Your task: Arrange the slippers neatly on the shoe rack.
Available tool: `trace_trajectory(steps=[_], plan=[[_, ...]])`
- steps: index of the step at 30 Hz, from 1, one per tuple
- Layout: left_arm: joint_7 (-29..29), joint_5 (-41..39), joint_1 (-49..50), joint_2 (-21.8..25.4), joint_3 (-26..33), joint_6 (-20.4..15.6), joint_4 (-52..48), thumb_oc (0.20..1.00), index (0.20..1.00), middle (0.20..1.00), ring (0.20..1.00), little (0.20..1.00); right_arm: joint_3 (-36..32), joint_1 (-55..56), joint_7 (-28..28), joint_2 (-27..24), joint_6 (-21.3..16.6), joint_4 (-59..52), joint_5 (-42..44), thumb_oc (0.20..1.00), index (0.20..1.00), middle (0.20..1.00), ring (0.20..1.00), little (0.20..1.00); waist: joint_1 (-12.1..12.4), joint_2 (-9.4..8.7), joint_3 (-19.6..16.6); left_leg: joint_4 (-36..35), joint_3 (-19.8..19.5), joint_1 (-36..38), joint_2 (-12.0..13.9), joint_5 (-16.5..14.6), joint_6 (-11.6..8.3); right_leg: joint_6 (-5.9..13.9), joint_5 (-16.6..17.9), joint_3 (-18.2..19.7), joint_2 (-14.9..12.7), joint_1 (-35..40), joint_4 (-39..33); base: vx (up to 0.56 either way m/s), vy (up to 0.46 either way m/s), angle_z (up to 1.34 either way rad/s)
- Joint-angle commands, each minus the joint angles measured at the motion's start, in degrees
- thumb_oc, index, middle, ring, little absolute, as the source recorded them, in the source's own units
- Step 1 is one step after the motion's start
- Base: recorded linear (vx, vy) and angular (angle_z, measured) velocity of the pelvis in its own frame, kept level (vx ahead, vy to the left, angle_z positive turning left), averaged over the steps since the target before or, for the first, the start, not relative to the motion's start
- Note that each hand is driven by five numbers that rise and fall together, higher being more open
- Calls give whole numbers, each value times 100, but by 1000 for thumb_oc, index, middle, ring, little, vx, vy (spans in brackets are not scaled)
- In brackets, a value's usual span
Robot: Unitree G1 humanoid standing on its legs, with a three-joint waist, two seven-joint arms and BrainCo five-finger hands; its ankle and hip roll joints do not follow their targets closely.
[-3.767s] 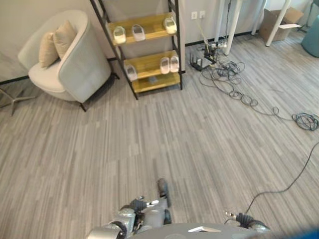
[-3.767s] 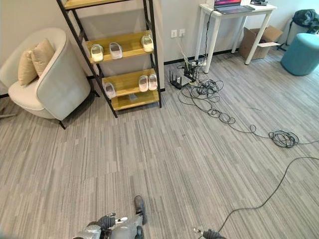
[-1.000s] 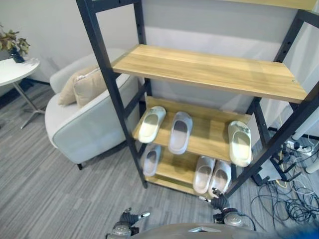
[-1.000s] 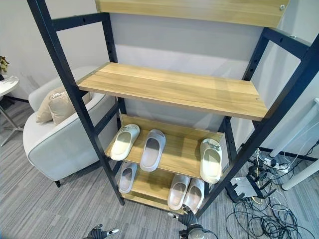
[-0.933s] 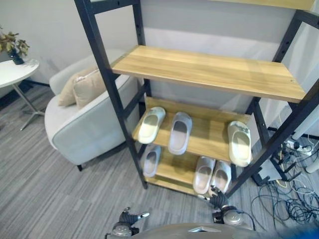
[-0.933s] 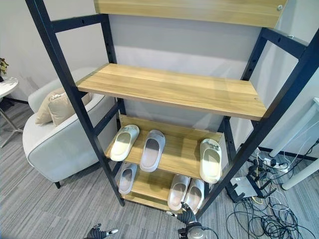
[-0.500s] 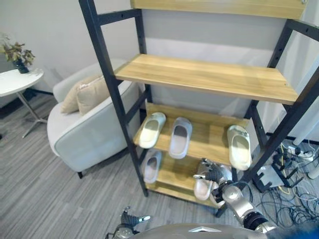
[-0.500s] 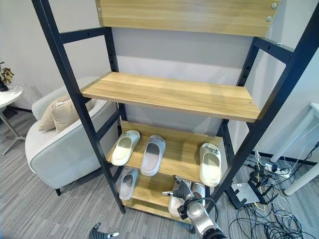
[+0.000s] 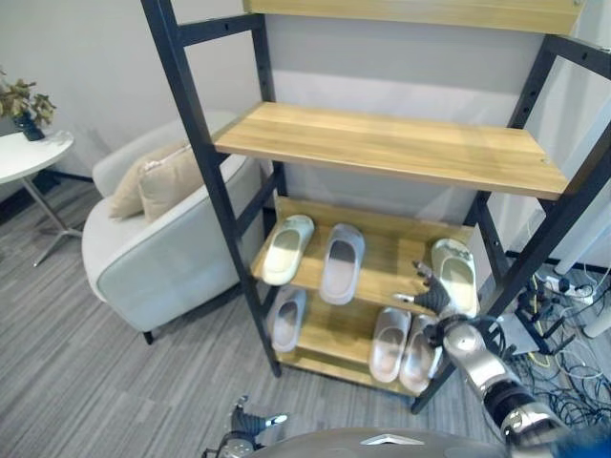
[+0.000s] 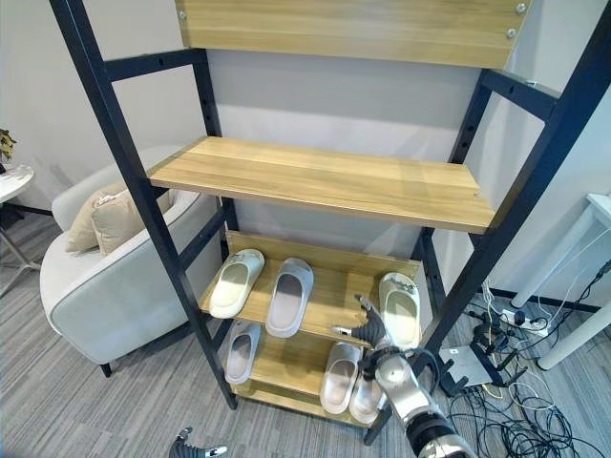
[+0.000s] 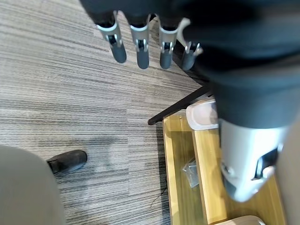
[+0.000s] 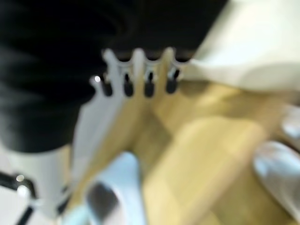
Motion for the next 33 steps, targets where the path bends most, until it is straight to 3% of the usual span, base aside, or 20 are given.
trace_trajectory(steps=[1,2,3,4,7,10,13,18,23,28,31,33], plan=[[-208,-16,-108,79,-17,65,717,1000,1000,1000,1000,1000,-432,-1527,1046,-1377,-69,497,846,1000,1000,1000,1000,1000,57,-255,168,48,362,-239,4,140,2,320,-181,-19,-271,285,16,36,11,15],[-101,-18,-11,40,-130,42,591,1000,1000,1000,1000,1000,-468,-1231,1065,-824,-82,396,991,1000,1000,1000,1000,1000,63,-260,235,48,338,-318,7,152,8,327,-167,-29,-263,222,16,25,38,30],[-86,-98,-44,-39,-91,30,561,1000,1000,1000,1000,1000,-151,-1319,772,-594,176,-418,715,1000,1000,1000,1000,1000,22,-249,301,48,356,-360,12,167,10,303,-153,-20,-265,170,16,-10,70,29],[-83,-191,-122,-95,-25,15,576,1000,1000,1000,1000,1000,-21,-1039,236,-207,102,-753,350,1000,1000,1000,1000,1000,-5,-227,370,48,374,-383,14,180,16,300,-128,2,-263,147,16,-25,70,13],[-186,-211,-396,-85,126,122,618,1000,1000,1000,1000,1000,-30,-1195,-318,437,70,-487,-153,1000,1000,1000,1000,1000,84,-256,529,48,282,-555,27,244,26,282,-131,-45,-246,37,16,-28,18,-18],[-225,-249,-509,0,236,69,508,1000,1000,1000,1000,1000,-81,-1582,-179,370,69,-311,4,1000,1000,1000,1000,1000,138,-301,673,48,227,-781,20,320,22,297,-122,-88,-236,-118,24,-51,8,33],[-288,-331,-752,-19,257,13,443,1000,1000,1000,1000,1000,93,-1911,-336,423,-166,125,0,1000,1000,1000,1000,1000,166,-281,819,48,141,-998,-7,388,21,312,-105,-142,-247,-320,40,-29,26,14],[-247,-442,-985,-117,296,39,361,1000,1000,1000,1000,1000,221,-2464,-1314,550,-406,876,-456,1000,1000,1000,1000,1000,208,-218,1066,48,125,-1217,-44,465,30,347,-56,-153,-268,-538,52,-24,30,5],[-222,-578,-1032,-156,402,29,340,1000,1000,1000,1000,1000,498,-2792,-1822,566,-157,1098,-976,1000,1000,1000,1000,1000,218,-169,1190,48,159,-1218,-54,455,38,359,-70,-113,-278,-562,63,-3,6,0],[-249,-630,-1021,-185,458,11,257,1000,1000,1000,1000,1000,625,-2927,-2302,678,-155,1565,-1287,1000,1000,1000,1000,1000,238,-150,1273,48,157,-1235,-73,458,34,376,-53,-125,-300,-568,45,0,0,0],[-270,-677,-1057,-191,442,25,244,1000,1000,1000,1000,1000,692,-3169,-2775,826,-136,2069,-1468,1000,1000,1000,1000,1000,269,-162,1313,48,154,-1320,-79,474,21,396,-23,-133,-306,-646,19,0,0,0],[-265,-735,-1104,-223,419,63,270,1000,1000,1000,1000,1000,723,-3441,-3222,978,88,2545,-1616,1000,1000,1000,1000,1000,276,-161,1329,48,160,-1373,-78,487,16,402,-20,-128,-306,-691,16,0,0,0]])
